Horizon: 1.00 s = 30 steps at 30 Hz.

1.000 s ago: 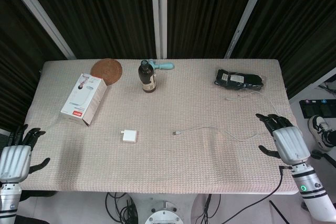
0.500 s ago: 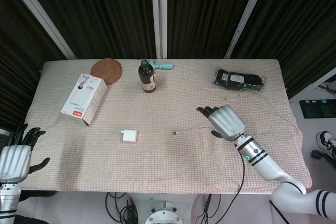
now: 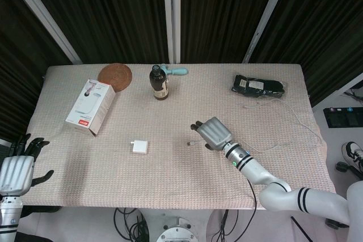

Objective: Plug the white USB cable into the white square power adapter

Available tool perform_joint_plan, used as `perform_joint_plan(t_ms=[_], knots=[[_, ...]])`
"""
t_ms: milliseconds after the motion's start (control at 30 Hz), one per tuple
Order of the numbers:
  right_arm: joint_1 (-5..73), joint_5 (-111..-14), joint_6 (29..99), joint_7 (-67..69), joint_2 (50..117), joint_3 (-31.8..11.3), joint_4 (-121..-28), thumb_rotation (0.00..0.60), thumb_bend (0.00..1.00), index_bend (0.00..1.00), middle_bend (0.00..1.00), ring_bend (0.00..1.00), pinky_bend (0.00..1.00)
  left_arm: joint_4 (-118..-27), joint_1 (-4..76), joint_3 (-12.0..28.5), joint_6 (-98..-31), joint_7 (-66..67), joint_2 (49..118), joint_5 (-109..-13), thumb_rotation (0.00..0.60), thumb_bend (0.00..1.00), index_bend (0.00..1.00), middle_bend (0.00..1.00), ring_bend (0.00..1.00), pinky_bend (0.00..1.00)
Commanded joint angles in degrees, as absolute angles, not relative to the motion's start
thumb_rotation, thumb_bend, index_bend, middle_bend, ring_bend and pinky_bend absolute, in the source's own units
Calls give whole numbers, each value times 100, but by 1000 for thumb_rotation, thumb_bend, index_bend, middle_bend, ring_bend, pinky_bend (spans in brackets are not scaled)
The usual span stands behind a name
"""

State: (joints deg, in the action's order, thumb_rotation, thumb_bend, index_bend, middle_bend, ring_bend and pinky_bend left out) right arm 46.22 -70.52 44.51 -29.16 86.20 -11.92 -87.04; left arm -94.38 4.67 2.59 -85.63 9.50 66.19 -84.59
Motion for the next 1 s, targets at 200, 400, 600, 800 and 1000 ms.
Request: perform_joint_plan(t_ms=[200,400,600,800,1000], knots=[[4878,-6682,4349,-2874,9194,-1093,-8148,600,109,370,361,680,910,-9348,521,272,-8481,891,6677,-8440,600,125,235,174,34,19],[5003,-6390,4392,-3053,9510,-1031,-7909,600,109,409,365,680,908,-9260,552,285,-8434,813,6710,-8419,600,125,235,174,34,18],[5092,-6132,4574,-3278,9817,-1015,-7726,600,116,433,371,680,903,-9146,560,277,-8409,703,6761,-8413,600,125,235,174,34,17],[5104,-5982,4854,-3501,10037,-989,-7621,600,125,499,393,682,902,-9035,556,268,-8400,590,6796,-8407,600,125,235,174,34,17],[5112,-5776,4994,-3669,10183,-980,-7602,600,152,506,407,683,901,-8949,568,262,-8384,508,6825,-8422,600,125,235,174,34,15]])
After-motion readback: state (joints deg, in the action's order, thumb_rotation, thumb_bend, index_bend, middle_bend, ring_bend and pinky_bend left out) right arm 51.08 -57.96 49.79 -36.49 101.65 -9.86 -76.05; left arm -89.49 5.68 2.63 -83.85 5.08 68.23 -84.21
